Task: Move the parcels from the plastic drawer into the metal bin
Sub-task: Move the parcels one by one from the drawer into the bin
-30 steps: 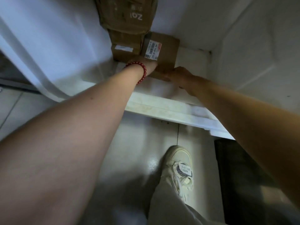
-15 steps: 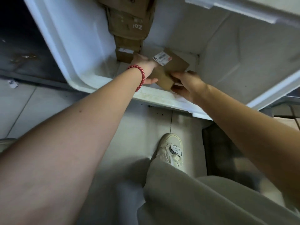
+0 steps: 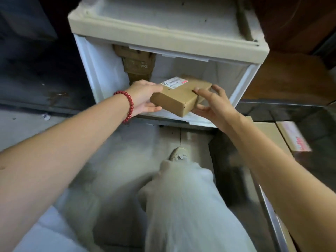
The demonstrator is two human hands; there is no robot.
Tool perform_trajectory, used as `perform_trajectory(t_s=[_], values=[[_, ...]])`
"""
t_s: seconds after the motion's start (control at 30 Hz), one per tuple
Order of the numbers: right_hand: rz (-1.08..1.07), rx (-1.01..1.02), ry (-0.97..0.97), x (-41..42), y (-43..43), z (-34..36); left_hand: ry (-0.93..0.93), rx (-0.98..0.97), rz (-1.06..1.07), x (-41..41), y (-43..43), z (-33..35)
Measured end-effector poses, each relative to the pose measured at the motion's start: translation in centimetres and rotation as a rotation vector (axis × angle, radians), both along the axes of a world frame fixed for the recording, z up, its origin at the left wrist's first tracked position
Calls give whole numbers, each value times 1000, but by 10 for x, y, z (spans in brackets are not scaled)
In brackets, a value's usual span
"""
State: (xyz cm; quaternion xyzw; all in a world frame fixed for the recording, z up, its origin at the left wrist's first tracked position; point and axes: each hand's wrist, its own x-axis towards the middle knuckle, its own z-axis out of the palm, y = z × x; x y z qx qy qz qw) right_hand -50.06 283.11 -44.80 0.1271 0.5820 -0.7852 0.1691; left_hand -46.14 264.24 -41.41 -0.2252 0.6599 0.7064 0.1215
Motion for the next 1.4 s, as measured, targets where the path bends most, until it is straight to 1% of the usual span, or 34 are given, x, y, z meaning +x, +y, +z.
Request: perform_trajectory(t_s=[0.1,0.2,0.27,0.33,0.4,0.47,0.57,0.63,0.7,0.77,0.87,0.93,1.07,1.23,1.3,1.4], values=[[-10,35,42,33,14,15,36,-60,-27,26,-2,17],[-85,32,87,66,17,18,111,-168,-82,49,-5,15],[-102,63,106,83,14,15,122,-233,-82,59,-4,10],[-103,71,91,94,14,11,147,-240,-53,62,-1,11],[-135,13,57,102,19,10,200,-248,-51,63,3,14],[-160,-29,44,106,24,8,267,-334,-110,63,4,18],[-170,-23,38,108,27,5,352,-422,-205,70,2,22],[-163,12,36,107,27,6,355,-457,-285,73,-3,28],[-134,98,46,108,28,5,362,-577,-433,75,-9,32],[-92,188,64,110,30,5,398,-711,-514,76,-15,34],[-32,287,73,110,32,4,449,-893,-488,77,-21,30],[-18,326,83,109,31,3,472,-958,-472,76,-24,27],[-11,365,121,108,31,-2,476,-970,-462,72,-32,20],[-46,370,135,107,34,-5,492,-933,-383,61,-31,12],[-51,336,141,108,36,-6,486,-856,-316,60,-28,11],[-73,249,142,107,37,-7,477,-664,-217,58,-25,8]])
